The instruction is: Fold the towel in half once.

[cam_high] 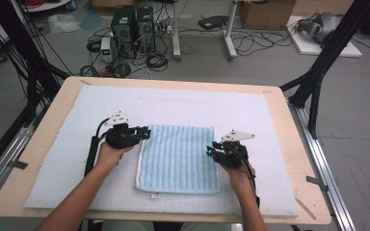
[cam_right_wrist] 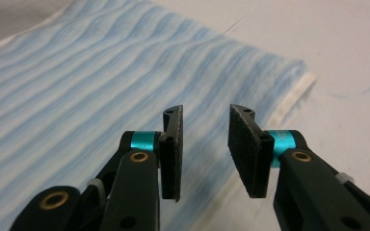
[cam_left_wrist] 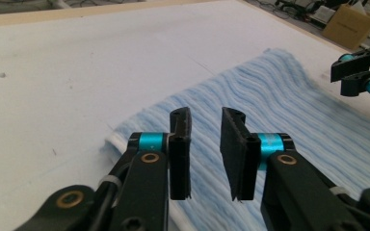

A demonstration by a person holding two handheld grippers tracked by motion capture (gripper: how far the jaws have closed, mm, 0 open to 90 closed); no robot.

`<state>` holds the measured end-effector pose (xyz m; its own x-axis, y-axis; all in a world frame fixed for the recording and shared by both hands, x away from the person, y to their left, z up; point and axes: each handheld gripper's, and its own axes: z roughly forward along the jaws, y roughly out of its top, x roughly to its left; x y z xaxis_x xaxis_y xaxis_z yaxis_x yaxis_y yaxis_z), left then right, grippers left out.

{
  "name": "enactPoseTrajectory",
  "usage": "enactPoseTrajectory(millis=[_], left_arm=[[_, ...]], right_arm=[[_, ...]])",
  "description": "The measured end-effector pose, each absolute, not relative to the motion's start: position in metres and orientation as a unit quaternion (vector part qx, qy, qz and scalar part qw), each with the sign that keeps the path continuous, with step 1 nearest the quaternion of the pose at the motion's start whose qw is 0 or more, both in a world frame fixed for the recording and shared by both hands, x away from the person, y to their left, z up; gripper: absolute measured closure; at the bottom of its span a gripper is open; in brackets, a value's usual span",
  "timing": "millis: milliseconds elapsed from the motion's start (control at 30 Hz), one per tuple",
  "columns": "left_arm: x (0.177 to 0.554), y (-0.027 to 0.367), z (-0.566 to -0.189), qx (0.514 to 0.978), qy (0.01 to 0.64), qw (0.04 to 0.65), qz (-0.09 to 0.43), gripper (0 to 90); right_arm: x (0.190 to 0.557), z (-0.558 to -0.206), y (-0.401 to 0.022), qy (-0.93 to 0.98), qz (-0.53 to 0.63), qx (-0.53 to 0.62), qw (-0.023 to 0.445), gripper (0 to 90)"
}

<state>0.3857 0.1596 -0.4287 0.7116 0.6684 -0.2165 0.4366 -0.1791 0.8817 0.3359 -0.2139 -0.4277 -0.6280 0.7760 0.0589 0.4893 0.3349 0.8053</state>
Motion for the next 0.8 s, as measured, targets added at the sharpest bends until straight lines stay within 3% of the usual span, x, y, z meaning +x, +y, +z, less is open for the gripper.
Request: enactPoseTrajectory(millis=[267,400,567,800], left_arm=[[0.418,0.145,-0.452,0.782,0.416,0.446,0.127,76.2],[0.421,0.145,-0.451,0.783,0.425,0.424,0.161,79.1],[0.422,0.146,-0.451,0.783,0.426,0.425,0.16,80.1],[0.413,0.162,-0.443,0.757,0.405,0.495,0.135,60.6]], right_arm=[[0.372,-0.444,-0.201,0.809,0.387,0.412,0.162,68.5],[0.374,-0.446,-0.206,0.807,0.364,0.428,0.184,69.5],[0.373,-0.445,-0.211,0.797,0.365,0.445,0.18,66.4],[0.357,-0.433,-0.225,0.78,0.409,0.438,0.182,52.1]])
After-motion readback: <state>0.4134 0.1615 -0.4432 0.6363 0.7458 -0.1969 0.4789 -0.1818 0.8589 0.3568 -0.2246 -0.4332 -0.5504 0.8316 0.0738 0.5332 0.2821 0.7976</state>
